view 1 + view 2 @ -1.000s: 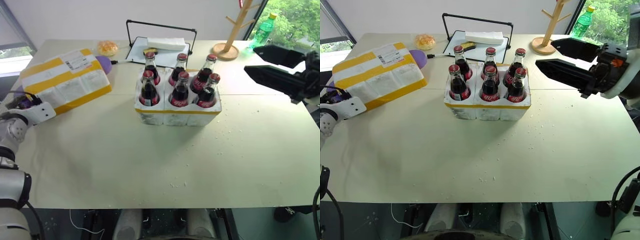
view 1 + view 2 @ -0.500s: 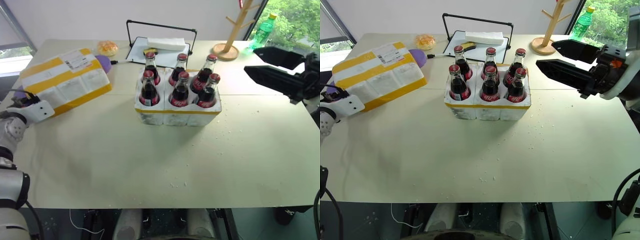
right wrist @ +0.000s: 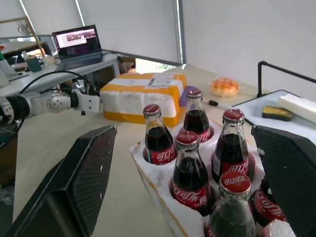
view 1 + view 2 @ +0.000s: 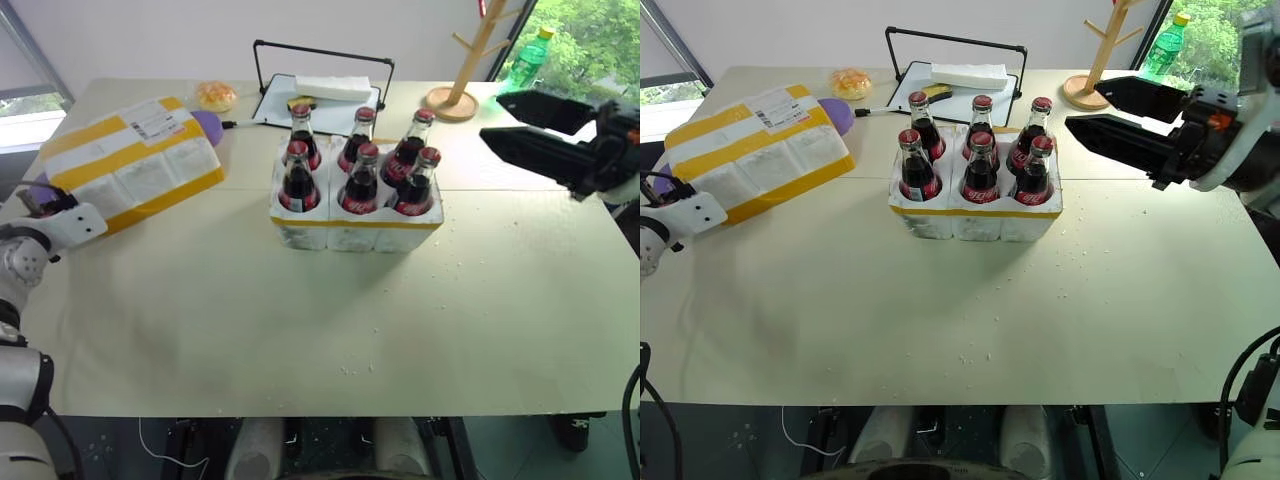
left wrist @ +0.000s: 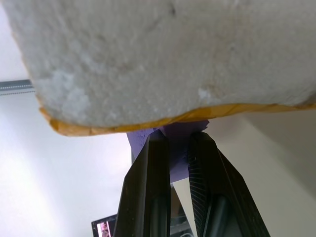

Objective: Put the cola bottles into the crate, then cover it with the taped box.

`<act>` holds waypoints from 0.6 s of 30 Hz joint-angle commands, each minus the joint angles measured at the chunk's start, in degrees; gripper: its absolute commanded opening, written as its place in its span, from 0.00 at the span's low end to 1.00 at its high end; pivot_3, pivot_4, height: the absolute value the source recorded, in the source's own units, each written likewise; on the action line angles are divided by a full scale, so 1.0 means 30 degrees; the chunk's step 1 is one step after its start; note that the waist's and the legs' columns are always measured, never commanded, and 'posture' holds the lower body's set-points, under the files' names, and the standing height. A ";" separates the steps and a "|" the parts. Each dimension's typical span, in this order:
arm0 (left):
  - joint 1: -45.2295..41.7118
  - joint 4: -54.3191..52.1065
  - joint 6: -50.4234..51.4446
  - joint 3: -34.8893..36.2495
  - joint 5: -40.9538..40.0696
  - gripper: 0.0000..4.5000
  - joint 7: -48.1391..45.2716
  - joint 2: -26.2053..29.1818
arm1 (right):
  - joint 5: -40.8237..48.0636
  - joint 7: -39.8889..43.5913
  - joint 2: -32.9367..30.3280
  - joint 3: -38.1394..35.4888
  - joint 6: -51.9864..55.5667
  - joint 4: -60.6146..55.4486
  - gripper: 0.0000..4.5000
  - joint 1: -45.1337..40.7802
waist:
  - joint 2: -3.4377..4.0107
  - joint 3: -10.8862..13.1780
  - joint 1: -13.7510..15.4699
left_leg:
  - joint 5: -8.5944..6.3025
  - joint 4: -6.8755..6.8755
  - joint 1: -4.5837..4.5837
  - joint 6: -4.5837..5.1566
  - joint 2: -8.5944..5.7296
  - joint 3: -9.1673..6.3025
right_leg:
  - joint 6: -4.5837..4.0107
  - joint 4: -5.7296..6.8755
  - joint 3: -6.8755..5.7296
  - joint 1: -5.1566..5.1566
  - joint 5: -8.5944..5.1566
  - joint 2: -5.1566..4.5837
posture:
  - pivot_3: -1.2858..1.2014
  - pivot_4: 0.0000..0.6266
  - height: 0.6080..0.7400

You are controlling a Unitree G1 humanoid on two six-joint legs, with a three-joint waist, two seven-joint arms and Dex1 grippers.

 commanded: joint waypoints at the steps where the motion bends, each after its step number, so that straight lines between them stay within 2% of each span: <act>1: 0.1034 -0.1328 -0.0523 0.0942 -0.1037 0.09 0.0221 0.0869 | 0.0006 0.0200 -0.0014 -0.0203 -0.0456 -0.0146 1.00 -0.0395 | 0.0000 0.0000 -0.0009 | 0.0000 0.0000 0.0000 0.0000 0.0001 0.0000 | 0.0000 0.0000 0.0000 -0.0002 0.0000 0.0000 | 0.52 0.24 1.00; 6: 0.4872 -0.5436 -0.0431 0.3028 -0.2844 0.09 0.0337 0.1568 | -0.0180 0.0487 0.0059 0.0039 -0.0514 -0.0034 1.00 -0.0213 | 0.0001 0.0000 -0.0077 | -0.0001 0.0000 0.0000 -0.0002 0.0002 -0.0001 | -0.0001 0.0000 0.0001 -0.0008 0.0001 -0.0013 | 0.52 0.24 1.00; 10: 0.9770 -1.1341 0.1081 0.5902 -0.4301 0.09 0.0325 0.1687 | -0.0483 0.0804 0.0142 0.0368 -0.0659 0.0174 1.00 -0.0212 | 0.0004 0.0002 -0.0223 | -0.0006 -0.0002 0.0000 -0.0009 0.0004 0.0000 | -0.0003 -0.0006 0.0005 -0.0031 0.0001 -0.0040 | 0.52 0.24 1.00; 15: 1.5877 -1.9789 0.4916 0.9247 -0.4455 0.09 -0.0488 0.0223 | -0.1318 0.1743 -0.0075 0.0897 -0.0964 0.0373 1.00 0.0059 | 0.0008 0.0003 -0.0301 | -0.0022 -0.0009 0.0003 -0.0030 -0.0023 -0.0008 | -0.0009 -0.0001 0.0002 -0.0039 0.0004 -0.0150 | 0.52 0.24 1.00; 18: 1.7742 -2.2984 0.7011 1.0291 -0.3955 0.09 -0.0963 -0.0898 | -0.1444 0.2530 -0.0399 0.0950 -0.0931 0.0107 1.00 0.0477 | 0.0008 0.0001 -0.0312 | -0.0048 -0.0009 0.0008 -0.0056 -0.0032 -0.0007 | -0.0009 -0.0004 -0.0001 -0.0033 0.0004 -0.0161 | 0.52 0.24 1.00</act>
